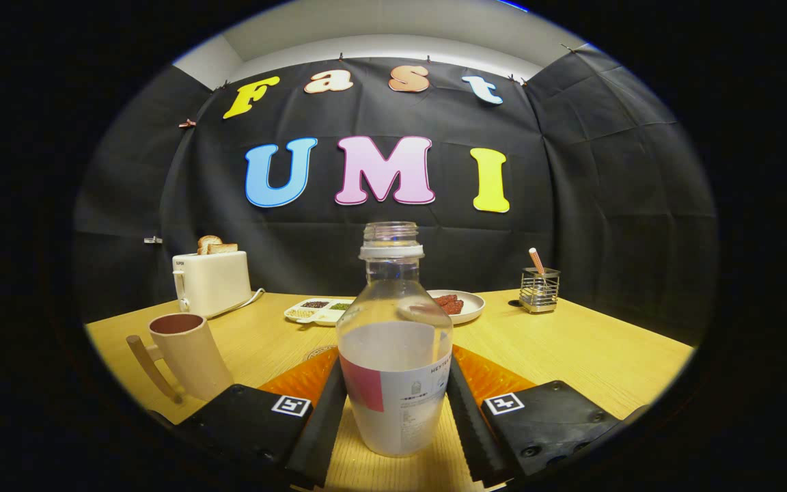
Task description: Take the bottle from table, then pour the juice into the cup, finally place the bottle on the coaster
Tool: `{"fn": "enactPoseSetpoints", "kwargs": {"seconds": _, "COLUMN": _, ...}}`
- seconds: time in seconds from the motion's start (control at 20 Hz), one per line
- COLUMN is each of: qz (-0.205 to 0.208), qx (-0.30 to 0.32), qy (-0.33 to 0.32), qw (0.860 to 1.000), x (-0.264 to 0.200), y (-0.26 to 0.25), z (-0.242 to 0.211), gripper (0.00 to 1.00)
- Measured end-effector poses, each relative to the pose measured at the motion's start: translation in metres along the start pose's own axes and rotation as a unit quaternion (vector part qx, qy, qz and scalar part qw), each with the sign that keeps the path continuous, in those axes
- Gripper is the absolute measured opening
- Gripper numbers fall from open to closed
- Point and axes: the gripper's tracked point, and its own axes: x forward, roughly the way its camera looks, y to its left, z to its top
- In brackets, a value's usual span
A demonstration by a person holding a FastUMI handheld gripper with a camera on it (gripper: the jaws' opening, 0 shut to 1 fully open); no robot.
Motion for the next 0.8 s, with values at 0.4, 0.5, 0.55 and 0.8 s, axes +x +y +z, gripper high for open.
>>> {"fn": "enactPoseSetpoints", "kwargs": {"seconds": 0.4, "qz": -0.021, "qx": -0.151, "qy": 0.012, "qw": 0.988, "x": -0.002, "y": -0.011, "z": 0.059, "gripper": 0.72}}
{"fn": "enactPoseSetpoints", "kwargs": {"seconds": 0.5, "qz": -0.013, "qx": -0.192, "qy": 0.003, "qw": 0.981, "x": -0.003, "y": -0.004, "z": 0.085, "gripper": 0.72}}
{"fn": "enactPoseSetpoints", "kwargs": {"seconds": 0.55, "qz": -0.011, "qx": -0.216, "qy": -0.001, "qw": 0.976, "x": -0.004, "y": 0.0, "z": 0.097, "gripper": 0.72}}
{"fn": "enactPoseSetpoints", "kwargs": {"seconds": 0.8, "qz": 0.002, "qx": -0.345, "qy": -0.02, "qw": 0.939, "x": -0.001, "y": 0.036, "z": 0.135, "gripper": 0.72}}
